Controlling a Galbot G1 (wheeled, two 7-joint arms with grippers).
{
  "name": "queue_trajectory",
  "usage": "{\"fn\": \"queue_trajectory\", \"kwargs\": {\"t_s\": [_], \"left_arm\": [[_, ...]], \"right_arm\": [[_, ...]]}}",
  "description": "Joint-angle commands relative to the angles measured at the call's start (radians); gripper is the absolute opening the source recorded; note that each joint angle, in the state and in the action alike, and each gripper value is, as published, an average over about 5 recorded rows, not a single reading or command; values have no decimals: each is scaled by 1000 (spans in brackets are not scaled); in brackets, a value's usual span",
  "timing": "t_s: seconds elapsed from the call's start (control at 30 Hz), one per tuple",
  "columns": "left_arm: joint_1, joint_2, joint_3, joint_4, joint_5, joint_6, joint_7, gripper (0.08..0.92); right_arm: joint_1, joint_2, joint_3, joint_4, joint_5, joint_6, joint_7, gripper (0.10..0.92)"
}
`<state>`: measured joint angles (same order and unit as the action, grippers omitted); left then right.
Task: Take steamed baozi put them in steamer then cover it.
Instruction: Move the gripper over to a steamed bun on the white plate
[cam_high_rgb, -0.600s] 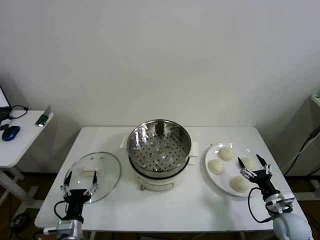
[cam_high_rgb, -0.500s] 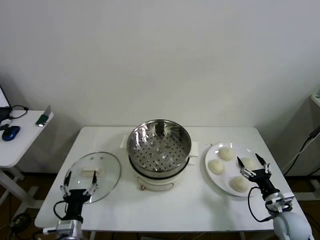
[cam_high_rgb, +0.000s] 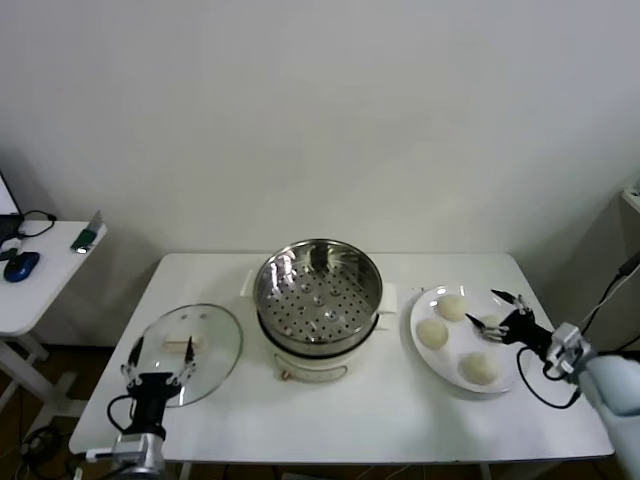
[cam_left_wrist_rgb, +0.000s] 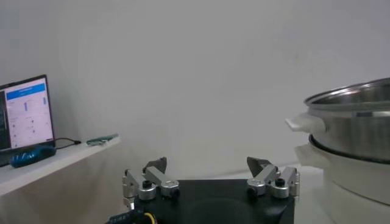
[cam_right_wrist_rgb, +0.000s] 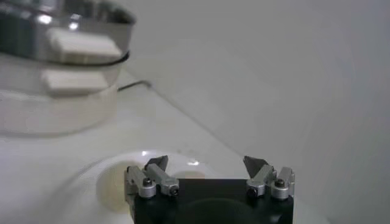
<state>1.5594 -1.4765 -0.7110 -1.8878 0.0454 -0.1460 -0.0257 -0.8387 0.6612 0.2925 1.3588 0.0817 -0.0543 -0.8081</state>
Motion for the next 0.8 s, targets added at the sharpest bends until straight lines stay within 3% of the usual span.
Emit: {"fn": "queue_trajectory", "kwargs": {"t_s": [0.03, 0.37, 0.8], "left_arm": [[-11, 14, 2, 6, -7, 2, -1, 823], [-16, 36, -1, 22, -19, 8, -1, 823], [-4, 40, -18, 21, -31, 5, -1, 823]], "right_arm": [[353, -171, -346, -132, -143, -42, -250, 823], [906, -59, -1008, -352, -205, 19, -342, 823], [1026, 257, -1150, -664, -281, 72, -346, 823]]}}
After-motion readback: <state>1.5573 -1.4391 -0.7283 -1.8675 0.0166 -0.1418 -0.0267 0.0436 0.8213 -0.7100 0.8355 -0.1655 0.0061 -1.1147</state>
